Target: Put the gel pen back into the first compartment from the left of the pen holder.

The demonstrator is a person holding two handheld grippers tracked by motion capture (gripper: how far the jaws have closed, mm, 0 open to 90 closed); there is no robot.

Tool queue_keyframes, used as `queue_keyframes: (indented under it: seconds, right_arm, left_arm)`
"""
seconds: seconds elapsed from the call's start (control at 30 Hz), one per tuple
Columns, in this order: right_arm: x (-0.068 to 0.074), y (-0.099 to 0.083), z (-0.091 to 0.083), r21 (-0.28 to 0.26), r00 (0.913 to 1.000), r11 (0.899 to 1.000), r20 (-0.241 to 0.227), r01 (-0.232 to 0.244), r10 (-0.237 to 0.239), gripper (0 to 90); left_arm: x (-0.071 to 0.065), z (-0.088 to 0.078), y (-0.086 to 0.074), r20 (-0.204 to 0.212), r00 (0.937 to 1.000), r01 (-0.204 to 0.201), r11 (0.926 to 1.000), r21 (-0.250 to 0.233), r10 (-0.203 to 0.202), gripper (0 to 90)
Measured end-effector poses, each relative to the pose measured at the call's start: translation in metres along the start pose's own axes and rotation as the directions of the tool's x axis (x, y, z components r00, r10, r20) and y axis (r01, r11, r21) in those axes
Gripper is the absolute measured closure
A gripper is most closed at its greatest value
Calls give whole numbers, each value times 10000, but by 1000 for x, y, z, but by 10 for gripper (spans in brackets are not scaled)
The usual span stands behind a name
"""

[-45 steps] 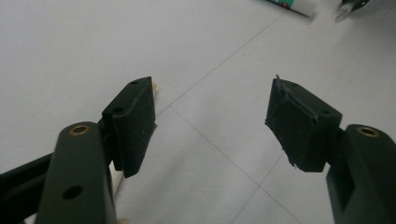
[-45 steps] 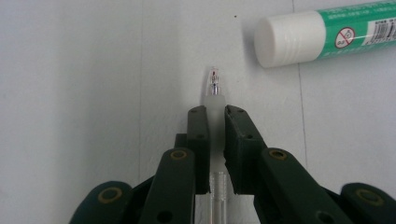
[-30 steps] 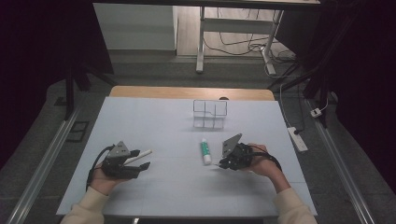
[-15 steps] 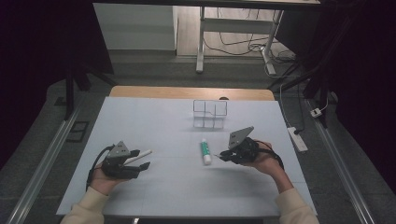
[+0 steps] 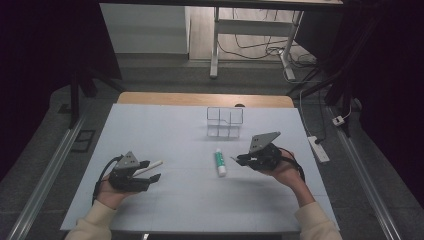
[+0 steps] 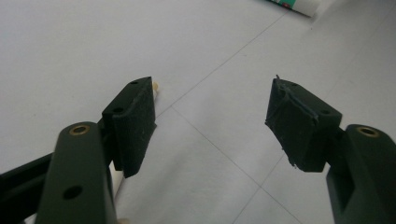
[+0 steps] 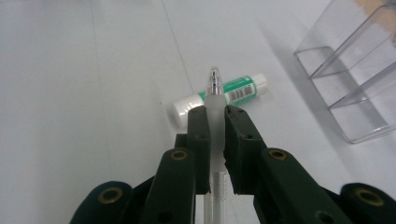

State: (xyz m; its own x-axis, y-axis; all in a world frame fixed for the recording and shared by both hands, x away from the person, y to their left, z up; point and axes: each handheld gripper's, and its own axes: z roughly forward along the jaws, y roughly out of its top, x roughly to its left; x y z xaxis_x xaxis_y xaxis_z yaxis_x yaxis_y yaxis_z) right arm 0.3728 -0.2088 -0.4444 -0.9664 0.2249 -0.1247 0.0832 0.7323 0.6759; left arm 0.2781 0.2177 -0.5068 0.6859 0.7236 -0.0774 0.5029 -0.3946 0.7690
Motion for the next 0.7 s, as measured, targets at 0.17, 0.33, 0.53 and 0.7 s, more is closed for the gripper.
queue_keyframes:
  seconds: [0.17, 0.33, 0.53, 0.7]
  right_arm:
    - [-2, 0, -3, -363, 9997, 9992, 152, -187, 192, 801]
    - [-3, 0, -5, -609, 9986, 9973, 322, -410, 430, 801]
    - [-4, -1, -7, -1141, 9975, 9917, 320, -587, 628, 801]
    - [-5, -1, -9, -1442, 9948, 9866, 553, -766, 853, 801]
  left_arm:
    - [0, 0, 0, 0, 10000, -3, 10000, -5, 3, 327]
    - [0, 0, 0, -2, 10000, -12, 10000, -6, 12, 328]
    - [0, 0, 0, 6, 10000, -29, 10000, 24, 29, 327]
    - [-1, 0, 0, 6, 10000, -34, 10000, 12, 34, 327]
